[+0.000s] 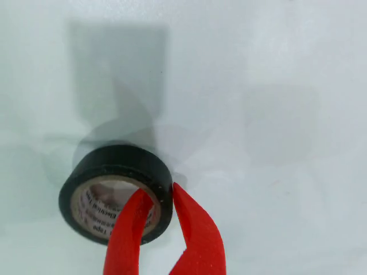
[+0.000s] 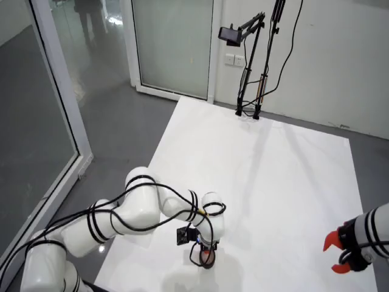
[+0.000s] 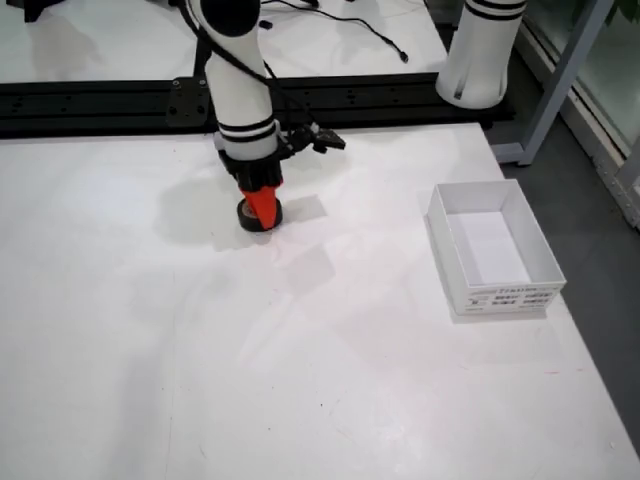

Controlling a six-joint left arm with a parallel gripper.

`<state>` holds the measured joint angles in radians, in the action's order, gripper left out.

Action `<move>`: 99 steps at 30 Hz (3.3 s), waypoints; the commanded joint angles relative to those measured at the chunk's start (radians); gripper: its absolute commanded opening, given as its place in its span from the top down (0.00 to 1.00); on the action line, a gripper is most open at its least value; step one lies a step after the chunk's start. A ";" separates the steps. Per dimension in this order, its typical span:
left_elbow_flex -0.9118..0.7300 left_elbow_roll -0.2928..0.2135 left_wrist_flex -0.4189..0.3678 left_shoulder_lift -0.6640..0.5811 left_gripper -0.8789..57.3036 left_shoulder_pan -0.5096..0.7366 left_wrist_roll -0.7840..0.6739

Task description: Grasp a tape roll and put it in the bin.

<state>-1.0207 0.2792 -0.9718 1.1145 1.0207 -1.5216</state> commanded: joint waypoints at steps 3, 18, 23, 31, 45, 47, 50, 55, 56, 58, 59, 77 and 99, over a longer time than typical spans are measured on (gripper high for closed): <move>-0.067 -0.003 -0.179 -0.229 1.00 -0.037 0.003; -0.269 -0.020 -0.275 -0.499 1.00 -0.249 0.003; -0.354 -0.021 -0.275 -0.562 1.00 -0.320 0.003; -0.473 -0.002 -0.275 -0.660 1.00 -0.449 0.006; -0.476 0.009 -0.197 -0.556 1.00 -0.620 0.097; -0.478 0.006 -0.169 -0.524 1.00 -0.631 0.101; -0.480 0.005 -0.133 -0.483 1.00 -0.648 0.103; -0.480 0.005 -0.080 -0.430 1.00 -0.674 0.103; -0.480 0.005 -0.071 -0.421 1.00 -0.679 0.103; -0.480 0.006 -0.054 -0.406 1.00 -0.691 0.103; -0.480 0.008 -0.048 -0.400 1.00 -0.697 0.103; -0.480 0.009 0.120 -0.334 1.00 -0.691 0.095; -0.480 0.003 0.082 -0.325 0.45 -0.662 0.095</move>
<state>-1.4994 0.2833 -0.8688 0.7724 0.3427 -1.4266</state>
